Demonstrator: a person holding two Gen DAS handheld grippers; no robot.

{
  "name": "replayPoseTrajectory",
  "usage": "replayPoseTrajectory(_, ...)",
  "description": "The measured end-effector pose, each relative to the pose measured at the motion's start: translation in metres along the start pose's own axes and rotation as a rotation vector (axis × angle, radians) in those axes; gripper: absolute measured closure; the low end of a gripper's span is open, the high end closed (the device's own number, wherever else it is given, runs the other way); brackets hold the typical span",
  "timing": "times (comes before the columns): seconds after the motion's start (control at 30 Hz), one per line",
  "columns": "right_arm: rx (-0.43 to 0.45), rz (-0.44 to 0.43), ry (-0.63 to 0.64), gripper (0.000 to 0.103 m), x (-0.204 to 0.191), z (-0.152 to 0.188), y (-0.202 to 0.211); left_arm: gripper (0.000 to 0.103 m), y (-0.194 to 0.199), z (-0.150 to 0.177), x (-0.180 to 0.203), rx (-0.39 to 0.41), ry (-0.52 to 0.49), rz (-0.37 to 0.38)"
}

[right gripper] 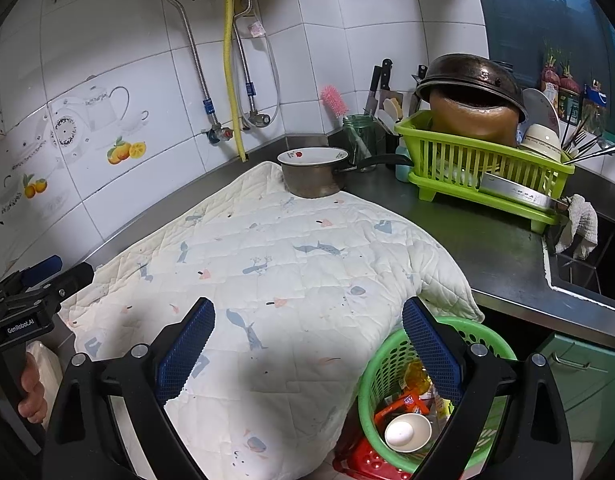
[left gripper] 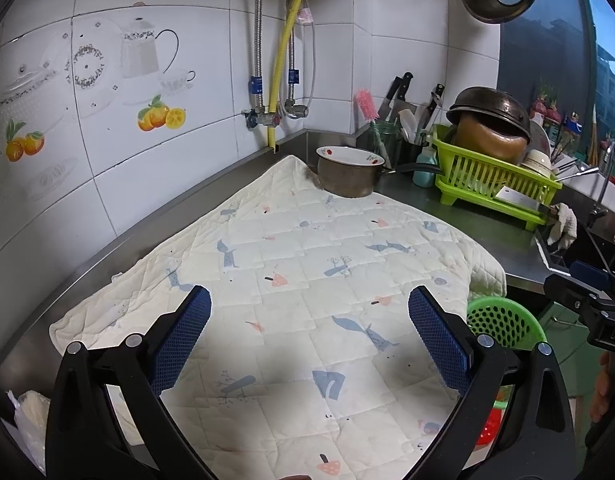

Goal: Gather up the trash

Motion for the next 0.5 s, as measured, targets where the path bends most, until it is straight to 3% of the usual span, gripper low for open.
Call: replayPoseTrajectory(0.5,0.011,-0.011,-0.001,0.011,-0.0028,-0.0027,0.0041,0.005,0.0015,-0.0009,0.0005,0.004,0.001,-0.001)
Point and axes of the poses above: each gripper's, at about its wrist camera, not at the fingertips, and y roughly against the way its jaws point, x to its right, z to its underside, the point moved 9 cm from there along -y, roughly the way its jaws point, and after that the axes turned 10 degrees about z, right-handed, at the moved point
